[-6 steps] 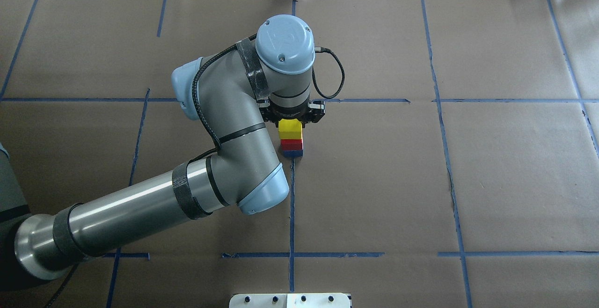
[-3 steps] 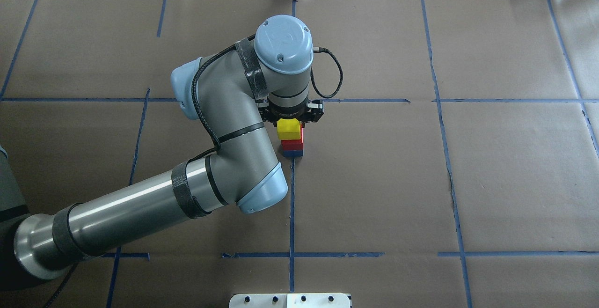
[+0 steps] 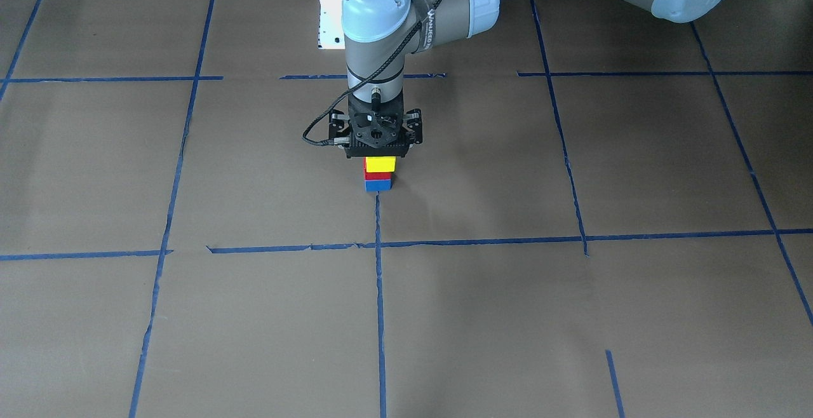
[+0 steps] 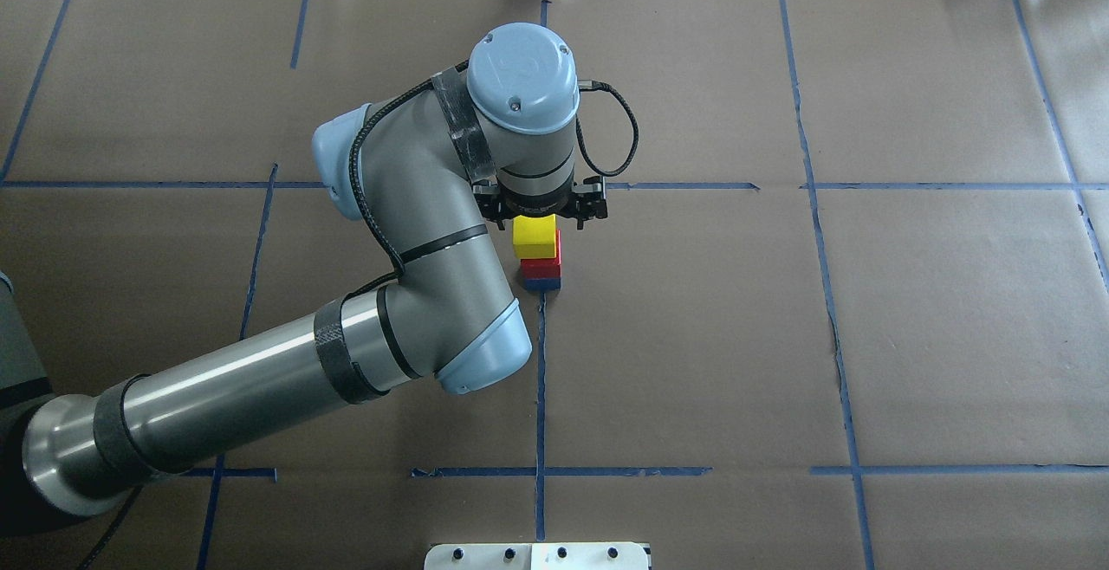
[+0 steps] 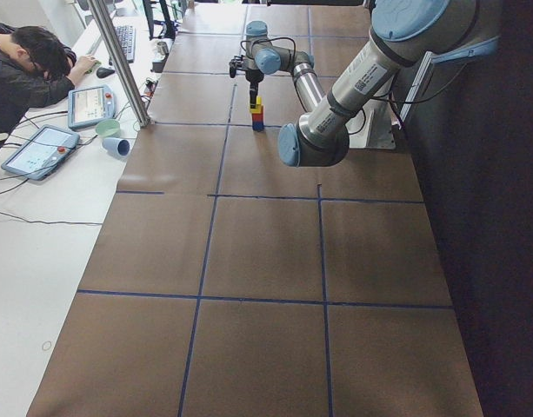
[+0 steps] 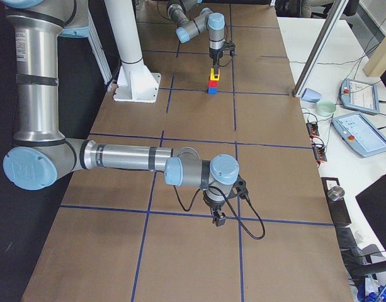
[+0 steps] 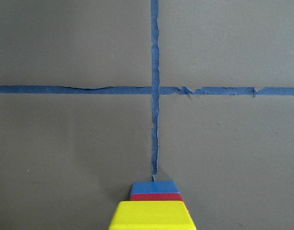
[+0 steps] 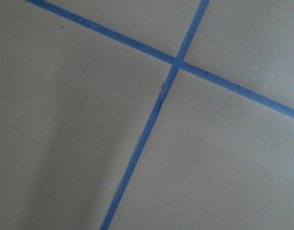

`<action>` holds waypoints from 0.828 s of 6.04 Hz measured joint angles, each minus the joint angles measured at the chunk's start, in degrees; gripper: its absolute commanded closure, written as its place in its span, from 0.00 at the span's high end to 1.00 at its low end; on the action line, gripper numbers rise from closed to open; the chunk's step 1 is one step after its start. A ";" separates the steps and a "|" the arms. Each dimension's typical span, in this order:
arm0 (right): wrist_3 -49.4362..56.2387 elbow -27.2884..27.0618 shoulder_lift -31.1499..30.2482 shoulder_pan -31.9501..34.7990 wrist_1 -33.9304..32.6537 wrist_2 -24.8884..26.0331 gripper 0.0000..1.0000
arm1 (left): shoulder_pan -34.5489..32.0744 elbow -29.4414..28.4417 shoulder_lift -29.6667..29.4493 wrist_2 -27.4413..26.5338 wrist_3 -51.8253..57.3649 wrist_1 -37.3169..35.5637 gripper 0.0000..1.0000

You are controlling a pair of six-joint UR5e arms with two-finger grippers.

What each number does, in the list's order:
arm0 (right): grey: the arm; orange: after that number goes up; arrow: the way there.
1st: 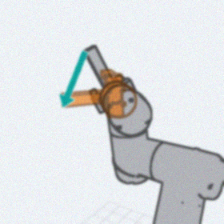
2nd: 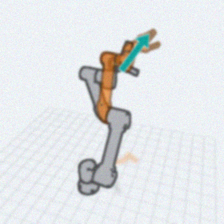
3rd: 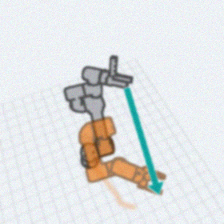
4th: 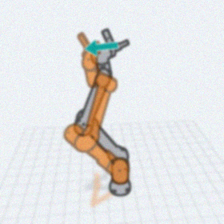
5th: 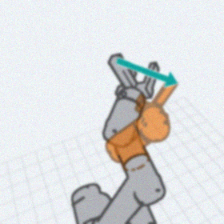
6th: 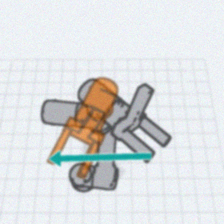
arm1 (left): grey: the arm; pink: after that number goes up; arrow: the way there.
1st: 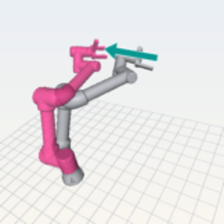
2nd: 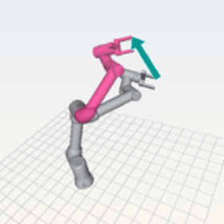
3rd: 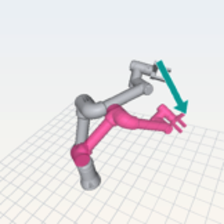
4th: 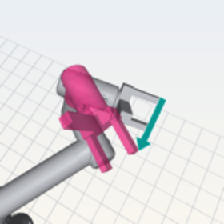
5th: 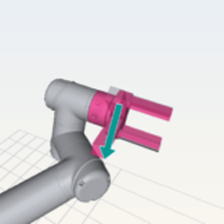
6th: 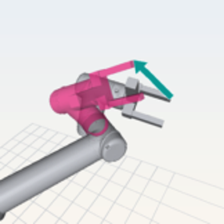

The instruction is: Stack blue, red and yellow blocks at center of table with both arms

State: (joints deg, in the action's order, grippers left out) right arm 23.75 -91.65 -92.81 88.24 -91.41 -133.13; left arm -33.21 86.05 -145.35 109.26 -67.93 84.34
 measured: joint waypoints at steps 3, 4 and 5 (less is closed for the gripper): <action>-0.05 0.05 0.00 0.00 0.00 -0.10 1.00 | -8.94 13.36 11.73 7.33 15.49 -4.61 1.00; -0.07 0.03 0.00 0.00 0.00 -0.22 1.00 | -13.67 17.25 18.32 9.58 26.29 -5.29 1.00; -0.07 0.03 -0.01 0.00 0.00 -0.26 1.00 | -20.37 18.89 25.53 14.66 39.83 -5.43 1.00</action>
State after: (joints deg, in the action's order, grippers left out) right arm 23.69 -91.62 -92.82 88.24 -91.41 -133.39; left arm -53.58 104.93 -119.82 123.92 -28.10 78.92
